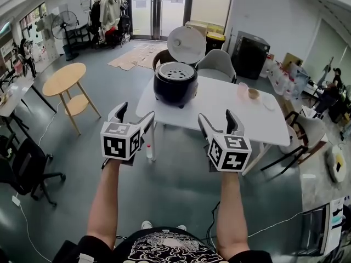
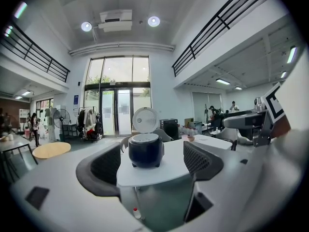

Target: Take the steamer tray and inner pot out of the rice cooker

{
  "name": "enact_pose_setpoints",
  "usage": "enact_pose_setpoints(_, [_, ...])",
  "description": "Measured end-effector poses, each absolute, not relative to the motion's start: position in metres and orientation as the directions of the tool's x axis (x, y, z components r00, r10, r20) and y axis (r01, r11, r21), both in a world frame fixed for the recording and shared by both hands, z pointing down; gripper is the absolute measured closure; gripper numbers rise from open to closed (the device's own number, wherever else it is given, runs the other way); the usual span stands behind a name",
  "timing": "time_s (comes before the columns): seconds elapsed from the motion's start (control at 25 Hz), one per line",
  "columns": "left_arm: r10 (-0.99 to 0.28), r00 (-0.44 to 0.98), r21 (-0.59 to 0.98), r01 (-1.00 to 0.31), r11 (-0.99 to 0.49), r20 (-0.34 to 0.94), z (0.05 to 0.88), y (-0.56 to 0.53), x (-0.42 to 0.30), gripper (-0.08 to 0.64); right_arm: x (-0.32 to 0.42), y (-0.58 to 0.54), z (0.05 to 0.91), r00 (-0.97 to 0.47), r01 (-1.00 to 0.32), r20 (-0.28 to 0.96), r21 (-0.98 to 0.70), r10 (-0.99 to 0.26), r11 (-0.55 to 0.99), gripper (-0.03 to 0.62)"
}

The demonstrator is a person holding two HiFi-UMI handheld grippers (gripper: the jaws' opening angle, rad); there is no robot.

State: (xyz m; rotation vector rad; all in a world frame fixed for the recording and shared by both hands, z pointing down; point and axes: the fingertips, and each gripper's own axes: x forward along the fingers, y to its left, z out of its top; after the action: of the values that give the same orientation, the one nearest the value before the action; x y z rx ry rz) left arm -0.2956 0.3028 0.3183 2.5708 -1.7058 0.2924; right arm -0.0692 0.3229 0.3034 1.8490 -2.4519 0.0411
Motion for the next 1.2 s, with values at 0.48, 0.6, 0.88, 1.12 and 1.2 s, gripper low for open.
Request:
enact_pose_setpoints(0.48, [-0.916, 0.372, -0.069, -0.920, -0.385, 0.152, 0.318, 0.288, -0.248, 0.140, -0.027, 0.303, 0.316, -0.339, -0.939, 0.095, 0.030, -0.936, 0.343, 0.144])
enact_pose_setpoints(0.6, [-0.916, 0.364, -0.048, -0.925, -0.376, 0.165, 0.322, 0.285, -0.243, 0.140, -0.019, 0.298, 0.320, -0.358, -0.931, 0.106, 0.034, -0.928, 0.363, 0.144])
enact_pose_setpoints(0.88, [-0.916, 0.362, -0.043, -0.926, -0.374, 0.173, 0.332, 0.256, -0.228, 0.140, -0.006, 0.268, 0.327, -0.384, -0.919, 0.107, 0.046, -0.917, 0.391, 0.147])
enact_pose_setpoints(1.12, [-0.922, 0.348, -0.056, -0.931, -0.362, 0.172, 0.335, 0.194, -0.220, 0.140, -0.003, 0.204, 0.329, -0.415, -0.906, 0.105, 0.046, -0.903, 0.422, 0.147])
enact_pose_setpoints(1.2, [-0.921, 0.348, -0.059, -0.930, -0.362, 0.176, 0.337, 0.164, -0.225, 0.140, -0.010, 0.173, 0.330, -0.421, -0.903, 0.110, 0.045, -0.901, 0.427, 0.147])
